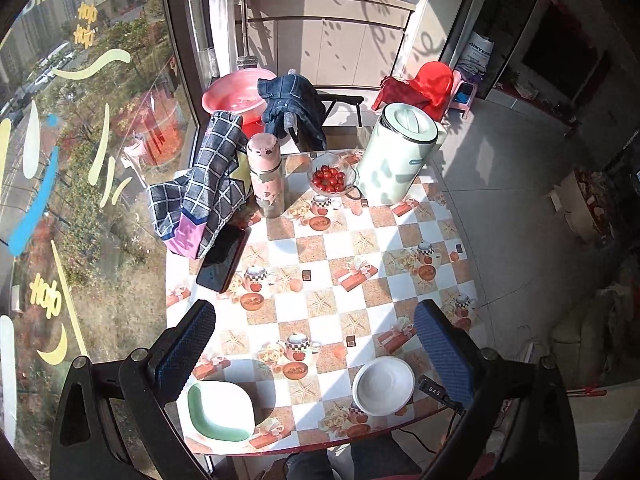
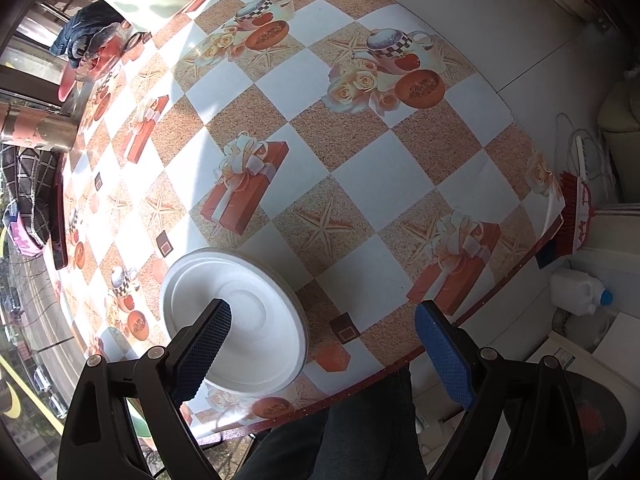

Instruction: Organize plates and bowls

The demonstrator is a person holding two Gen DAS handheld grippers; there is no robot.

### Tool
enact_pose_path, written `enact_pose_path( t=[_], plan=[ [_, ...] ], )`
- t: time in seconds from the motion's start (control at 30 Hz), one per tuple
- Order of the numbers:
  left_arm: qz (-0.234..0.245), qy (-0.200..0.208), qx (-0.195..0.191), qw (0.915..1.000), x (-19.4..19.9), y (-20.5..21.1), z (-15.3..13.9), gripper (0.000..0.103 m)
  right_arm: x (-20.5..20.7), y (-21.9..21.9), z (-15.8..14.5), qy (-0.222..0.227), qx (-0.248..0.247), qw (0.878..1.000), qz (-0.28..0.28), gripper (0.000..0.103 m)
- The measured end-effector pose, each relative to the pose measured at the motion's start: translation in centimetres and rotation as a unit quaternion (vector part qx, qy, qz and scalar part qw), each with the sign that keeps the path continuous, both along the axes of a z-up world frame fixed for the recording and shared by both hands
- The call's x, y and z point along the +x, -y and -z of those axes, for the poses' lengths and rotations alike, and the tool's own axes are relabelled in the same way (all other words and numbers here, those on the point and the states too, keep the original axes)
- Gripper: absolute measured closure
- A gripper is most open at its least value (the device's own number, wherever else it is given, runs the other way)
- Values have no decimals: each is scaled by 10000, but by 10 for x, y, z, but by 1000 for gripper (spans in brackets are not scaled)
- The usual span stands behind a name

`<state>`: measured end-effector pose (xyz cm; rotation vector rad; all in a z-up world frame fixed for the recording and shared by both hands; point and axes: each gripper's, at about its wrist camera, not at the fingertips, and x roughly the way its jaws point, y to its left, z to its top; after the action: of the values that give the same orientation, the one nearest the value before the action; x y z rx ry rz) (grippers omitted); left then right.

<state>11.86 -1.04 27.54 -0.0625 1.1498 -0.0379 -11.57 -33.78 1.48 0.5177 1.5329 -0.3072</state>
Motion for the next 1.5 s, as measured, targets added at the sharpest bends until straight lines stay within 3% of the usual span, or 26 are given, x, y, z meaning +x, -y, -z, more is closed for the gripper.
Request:
enact_pose_path(
  t=[0.13, 0.23, 0.3, 0.4, 0.53, 0.8, 0.93, 1.17, 1.5],
  plan=[
    [240, 63, 292, 9993, 0, 7, 40, 3, -6, 6, 4, -53, 22, 9999, 89, 9],
    [464, 83, 487, 9977, -4, 15, 97, 3, -9, 10, 7, -66, 53, 9999, 128, 9],
    [658, -264, 610, 9956, -11, 23, 151, 3, -10, 12, 8, -57, 66, 9999, 111, 9],
    [957, -1140, 463, 9878, -27, 40, 230, 3, -13, 11, 11, -30, 89, 10000, 4, 9],
    [1314, -1694, 393, 9760, -55, 68, 296, 3, -16, 2, 20, -109, 210, 9991, -346, 9],
    [1273, -1998, 475, 9704, -67, 91, 347, 3, -14, -24, 41, -242, 96, 9916, -1266, 9],
    [1284, -1954, 509, 9709, -66, 102, 359, 3, -8, -25, 51, -290, 87, 9897, -1397, 9],
    [1324, -2111, 944, 9638, -61, 116, 388, 3, 10, -35, 67, -411, 267, 9837, -1730, 9],
    [1231, -2304, 1105, 9589, -61, 121, 408, 3, 21, -45, 96, -747, 429, 9755, -2023, 9]
  ],
)
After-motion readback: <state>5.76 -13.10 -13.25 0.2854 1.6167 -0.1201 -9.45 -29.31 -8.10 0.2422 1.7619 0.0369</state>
